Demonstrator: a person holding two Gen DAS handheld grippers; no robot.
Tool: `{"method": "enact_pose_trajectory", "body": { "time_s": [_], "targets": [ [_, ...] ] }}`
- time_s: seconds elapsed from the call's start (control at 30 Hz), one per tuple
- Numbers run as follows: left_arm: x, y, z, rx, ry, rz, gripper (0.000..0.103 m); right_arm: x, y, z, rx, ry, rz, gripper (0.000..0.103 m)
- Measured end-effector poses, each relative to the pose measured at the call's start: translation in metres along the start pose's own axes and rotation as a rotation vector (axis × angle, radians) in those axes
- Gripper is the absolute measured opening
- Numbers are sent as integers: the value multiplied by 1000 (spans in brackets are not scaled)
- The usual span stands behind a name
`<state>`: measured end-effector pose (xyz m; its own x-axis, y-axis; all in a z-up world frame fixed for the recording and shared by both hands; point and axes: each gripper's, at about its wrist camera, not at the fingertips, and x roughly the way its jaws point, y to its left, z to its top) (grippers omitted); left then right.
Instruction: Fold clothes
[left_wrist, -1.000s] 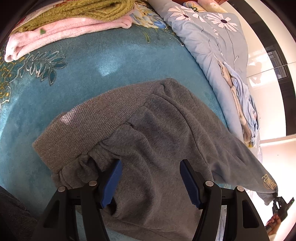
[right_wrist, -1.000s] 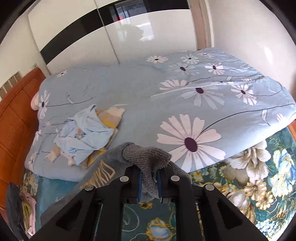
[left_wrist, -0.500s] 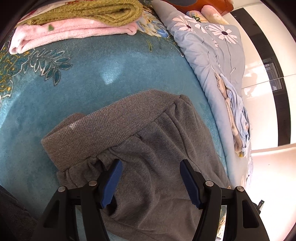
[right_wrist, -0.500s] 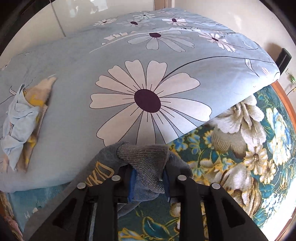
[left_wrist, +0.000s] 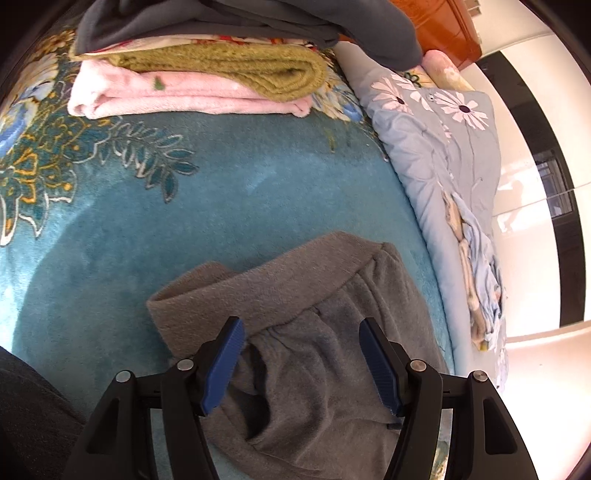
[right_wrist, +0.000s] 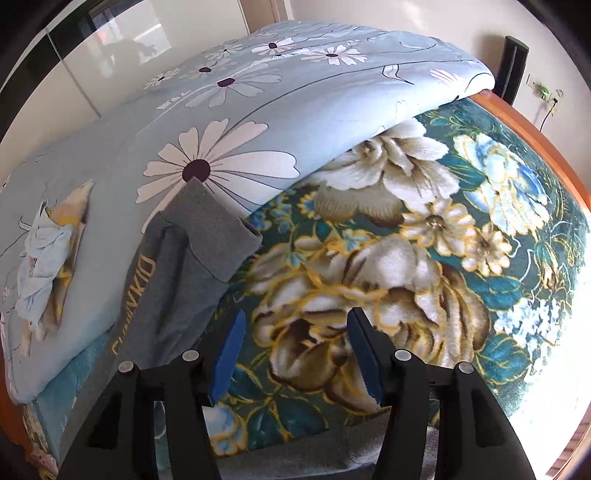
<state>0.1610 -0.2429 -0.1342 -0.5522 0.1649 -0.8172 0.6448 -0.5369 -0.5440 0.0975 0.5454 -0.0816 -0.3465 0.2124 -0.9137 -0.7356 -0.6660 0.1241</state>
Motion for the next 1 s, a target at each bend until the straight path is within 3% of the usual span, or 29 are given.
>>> {"method": "enact_pose_trajectory", "body": {
  "time_s": [0.23, 0.5, 0.63, 0.8, 1.0],
  "targets": [
    [-4, 35, 12, -106, 3, 81, 69, -23, -30, -46, 16, 12, 3, 59],
    [18, 34, 12, -76, 105, 136, 67, -48, -46, -72, 70, 13, 85, 59],
    [29, 34, 9, -68, 165, 155, 67, -42, -65, -84, 117, 91, 139, 59],
    [38, 28, 4, -30, 214, 185, 69, -38, -111, -105, 272, 139, 192, 59],
    [44, 31, 3, -45, 253, 152, 67, -21, -150, -131, 365, 220, 171, 59]
  ]
}}
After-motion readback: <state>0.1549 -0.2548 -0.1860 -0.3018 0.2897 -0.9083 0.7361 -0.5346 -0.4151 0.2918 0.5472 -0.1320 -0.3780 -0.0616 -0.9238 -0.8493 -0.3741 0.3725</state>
